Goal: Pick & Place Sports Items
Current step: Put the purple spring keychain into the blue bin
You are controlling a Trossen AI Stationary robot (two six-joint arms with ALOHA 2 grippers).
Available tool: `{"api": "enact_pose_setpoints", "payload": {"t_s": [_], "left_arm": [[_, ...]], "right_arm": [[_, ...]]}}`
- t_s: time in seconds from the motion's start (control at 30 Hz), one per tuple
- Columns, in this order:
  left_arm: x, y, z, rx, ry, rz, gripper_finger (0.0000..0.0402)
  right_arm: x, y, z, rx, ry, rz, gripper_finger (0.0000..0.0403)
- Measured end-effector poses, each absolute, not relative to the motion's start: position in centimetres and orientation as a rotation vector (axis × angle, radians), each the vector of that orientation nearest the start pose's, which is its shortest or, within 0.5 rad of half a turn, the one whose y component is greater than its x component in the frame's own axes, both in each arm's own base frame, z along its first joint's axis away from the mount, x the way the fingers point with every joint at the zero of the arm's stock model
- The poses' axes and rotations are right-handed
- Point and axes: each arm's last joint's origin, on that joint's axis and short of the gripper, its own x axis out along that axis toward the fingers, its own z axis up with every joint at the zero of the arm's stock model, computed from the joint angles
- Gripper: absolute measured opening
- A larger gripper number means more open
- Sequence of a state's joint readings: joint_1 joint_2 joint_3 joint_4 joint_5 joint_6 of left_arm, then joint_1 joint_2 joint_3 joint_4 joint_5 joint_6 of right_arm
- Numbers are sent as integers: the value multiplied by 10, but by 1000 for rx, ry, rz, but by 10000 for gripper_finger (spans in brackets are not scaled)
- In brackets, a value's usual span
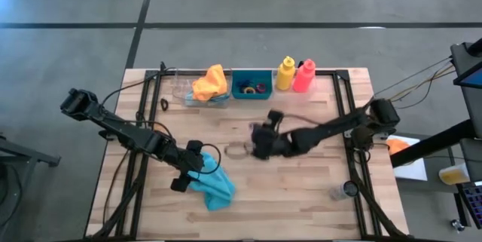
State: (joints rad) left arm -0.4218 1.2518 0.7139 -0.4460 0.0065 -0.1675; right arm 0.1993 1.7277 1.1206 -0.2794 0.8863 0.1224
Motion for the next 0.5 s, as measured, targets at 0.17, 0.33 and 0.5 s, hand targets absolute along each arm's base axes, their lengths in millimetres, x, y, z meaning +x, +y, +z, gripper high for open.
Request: {"api": "enact_pose_setpoints", "payload": {"t_s": [0.17,0.33,0.5], "left_arm": [[211,-94,197,72,994,-296,279],[207,-88,183,76,1008,-270,279],[205,-83,183,59,999,-269,279]], "right_arm": [[349,-7,215,-337,749,-847,13],[347,-70,212,-252,778,-972,13],[344,-118,218,-113,706,-939,13]]}}
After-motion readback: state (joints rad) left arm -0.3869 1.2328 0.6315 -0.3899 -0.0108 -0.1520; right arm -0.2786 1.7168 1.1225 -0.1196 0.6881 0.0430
